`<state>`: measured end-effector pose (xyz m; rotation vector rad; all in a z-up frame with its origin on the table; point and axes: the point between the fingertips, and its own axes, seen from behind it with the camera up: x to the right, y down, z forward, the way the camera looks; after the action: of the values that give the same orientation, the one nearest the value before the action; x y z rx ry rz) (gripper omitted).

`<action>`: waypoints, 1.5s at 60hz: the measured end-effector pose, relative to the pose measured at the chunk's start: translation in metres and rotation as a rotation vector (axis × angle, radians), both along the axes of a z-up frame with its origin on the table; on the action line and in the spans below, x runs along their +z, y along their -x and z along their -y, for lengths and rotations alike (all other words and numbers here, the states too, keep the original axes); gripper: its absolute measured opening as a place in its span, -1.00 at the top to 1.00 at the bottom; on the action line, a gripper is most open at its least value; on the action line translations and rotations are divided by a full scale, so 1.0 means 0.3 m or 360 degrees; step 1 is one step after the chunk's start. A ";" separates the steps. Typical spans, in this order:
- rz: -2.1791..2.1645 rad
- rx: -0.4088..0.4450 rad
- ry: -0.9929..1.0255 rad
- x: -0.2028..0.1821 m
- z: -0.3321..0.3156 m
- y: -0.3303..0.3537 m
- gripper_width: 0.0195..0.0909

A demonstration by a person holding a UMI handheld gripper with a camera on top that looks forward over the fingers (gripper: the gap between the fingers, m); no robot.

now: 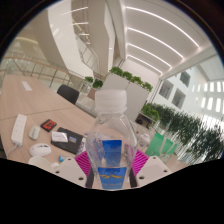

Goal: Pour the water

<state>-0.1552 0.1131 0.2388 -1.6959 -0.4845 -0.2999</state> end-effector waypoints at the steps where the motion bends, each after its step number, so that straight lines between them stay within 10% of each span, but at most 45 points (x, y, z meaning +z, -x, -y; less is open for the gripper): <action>1: -0.0114 0.0001 -0.0006 0.002 0.048 -0.031 0.15; 33: -0.0794 0.0014 0.0266 -0.576 0.099 -0.296 0.12; 46: -0.0774 -0.0040 0.0322 -0.582 0.137 -0.314 -0.05; 54: -0.0783 -0.0083 0.0393 -0.545 0.241 -0.319 -0.84; 90: -0.0695 -0.0441 0.0425 -0.147 1.166 -0.111 -0.80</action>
<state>-0.1218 -0.2366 0.1948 -2.0236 0.0383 -0.0568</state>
